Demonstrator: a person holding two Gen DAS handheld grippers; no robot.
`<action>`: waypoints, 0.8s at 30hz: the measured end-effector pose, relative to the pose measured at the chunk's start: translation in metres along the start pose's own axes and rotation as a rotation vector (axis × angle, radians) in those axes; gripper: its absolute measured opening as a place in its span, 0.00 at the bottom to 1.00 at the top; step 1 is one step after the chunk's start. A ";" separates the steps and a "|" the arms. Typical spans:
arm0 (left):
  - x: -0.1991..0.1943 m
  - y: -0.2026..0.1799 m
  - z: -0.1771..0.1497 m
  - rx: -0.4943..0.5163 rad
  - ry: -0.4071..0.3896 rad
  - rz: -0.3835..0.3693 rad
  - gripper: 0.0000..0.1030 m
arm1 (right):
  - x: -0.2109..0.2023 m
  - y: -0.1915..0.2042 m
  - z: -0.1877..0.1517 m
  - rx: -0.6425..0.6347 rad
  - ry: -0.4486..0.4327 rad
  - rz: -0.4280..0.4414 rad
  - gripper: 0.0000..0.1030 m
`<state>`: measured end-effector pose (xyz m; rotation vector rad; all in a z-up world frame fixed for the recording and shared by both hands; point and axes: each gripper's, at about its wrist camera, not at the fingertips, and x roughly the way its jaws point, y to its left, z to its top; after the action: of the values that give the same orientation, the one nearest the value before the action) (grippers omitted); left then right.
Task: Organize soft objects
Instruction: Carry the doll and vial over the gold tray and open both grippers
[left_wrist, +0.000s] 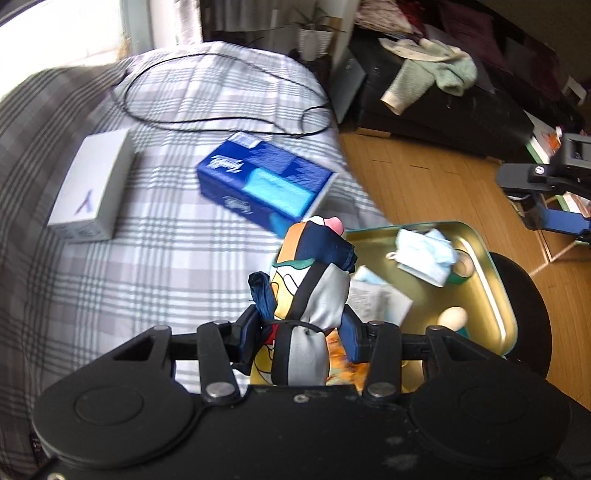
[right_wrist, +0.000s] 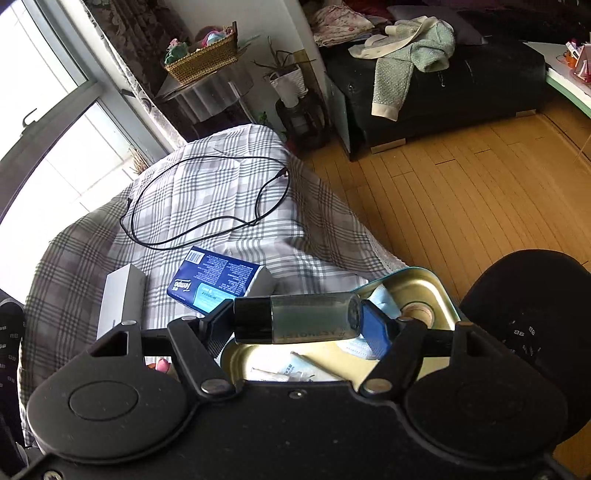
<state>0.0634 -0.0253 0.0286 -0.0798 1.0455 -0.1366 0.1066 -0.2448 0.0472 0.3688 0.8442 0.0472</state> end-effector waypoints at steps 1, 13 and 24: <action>0.001 -0.015 0.003 0.019 0.001 0.001 0.41 | -0.001 -0.003 0.000 0.004 -0.002 -0.002 0.66; 0.047 -0.118 0.027 0.164 0.041 0.033 0.41 | -0.013 -0.039 0.004 0.066 -0.036 -0.041 0.65; 0.087 -0.135 0.054 0.154 0.066 0.062 0.55 | -0.007 -0.058 0.003 0.098 -0.019 -0.088 0.65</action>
<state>0.1433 -0.1717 -0.0015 0.0972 1.0988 -0.1638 0.0982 -0.3017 0.0349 0.4235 0.8454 -0.0796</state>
